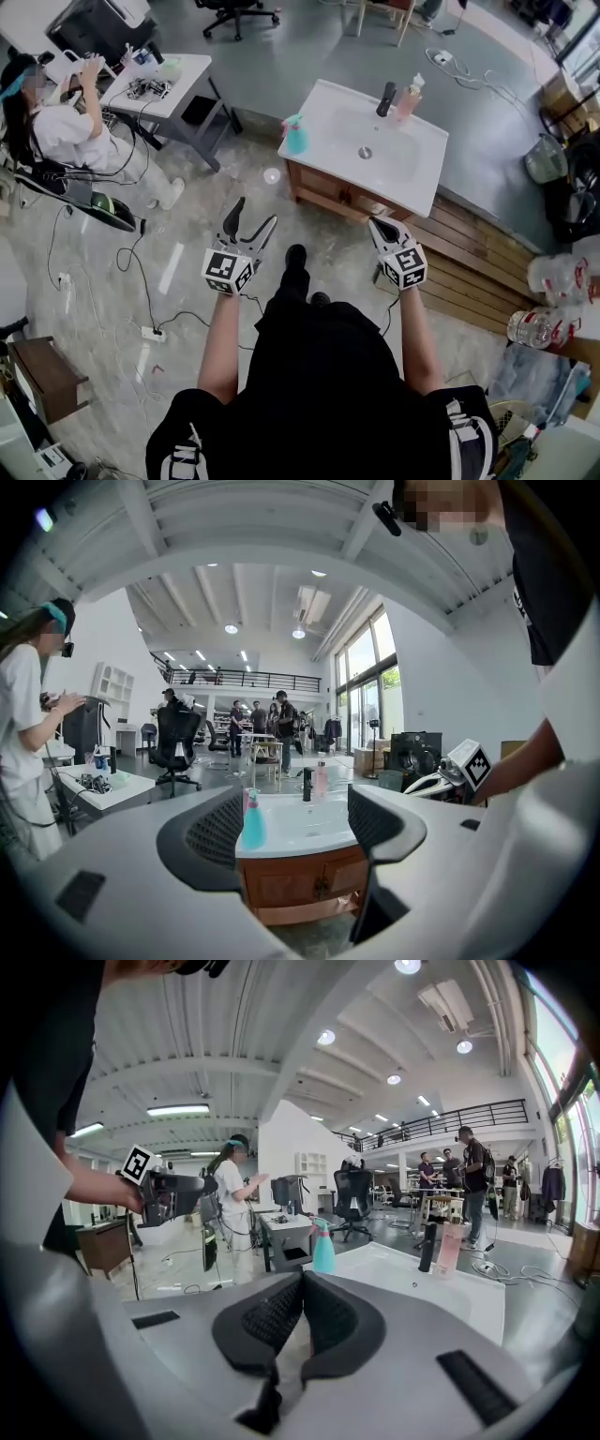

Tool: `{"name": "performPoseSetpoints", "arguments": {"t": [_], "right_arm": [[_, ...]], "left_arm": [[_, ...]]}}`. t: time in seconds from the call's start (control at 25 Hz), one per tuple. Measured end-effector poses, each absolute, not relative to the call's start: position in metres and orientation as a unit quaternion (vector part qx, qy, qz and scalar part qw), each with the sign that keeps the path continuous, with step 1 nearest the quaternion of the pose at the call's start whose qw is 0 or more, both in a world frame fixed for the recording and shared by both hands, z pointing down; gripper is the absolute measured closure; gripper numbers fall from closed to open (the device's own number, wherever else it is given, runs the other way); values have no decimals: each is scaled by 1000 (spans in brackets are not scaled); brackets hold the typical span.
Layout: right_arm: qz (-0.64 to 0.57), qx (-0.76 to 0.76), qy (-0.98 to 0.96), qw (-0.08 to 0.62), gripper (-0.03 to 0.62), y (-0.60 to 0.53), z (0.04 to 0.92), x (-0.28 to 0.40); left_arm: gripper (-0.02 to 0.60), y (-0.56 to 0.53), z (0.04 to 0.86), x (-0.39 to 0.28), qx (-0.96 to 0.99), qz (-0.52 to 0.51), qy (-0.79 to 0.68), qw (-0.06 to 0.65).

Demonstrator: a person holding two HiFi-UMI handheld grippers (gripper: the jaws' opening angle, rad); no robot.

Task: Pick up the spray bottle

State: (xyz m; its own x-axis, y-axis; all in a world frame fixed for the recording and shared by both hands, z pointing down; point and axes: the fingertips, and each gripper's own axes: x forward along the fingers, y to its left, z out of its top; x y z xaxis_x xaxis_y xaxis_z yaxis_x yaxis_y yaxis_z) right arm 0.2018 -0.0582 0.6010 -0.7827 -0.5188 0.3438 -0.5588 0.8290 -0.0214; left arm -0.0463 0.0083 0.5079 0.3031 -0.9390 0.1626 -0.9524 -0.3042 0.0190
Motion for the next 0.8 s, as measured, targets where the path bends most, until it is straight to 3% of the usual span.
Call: {"name": "performPoseSetpoints", "arguments": {"t": [0.8], "right_arm": [[57, 314, -930, 184, 577, -241, 593, 47]], "left_arm": [[255, -189, 527, -190, 835, 60, -541, 83]]}}
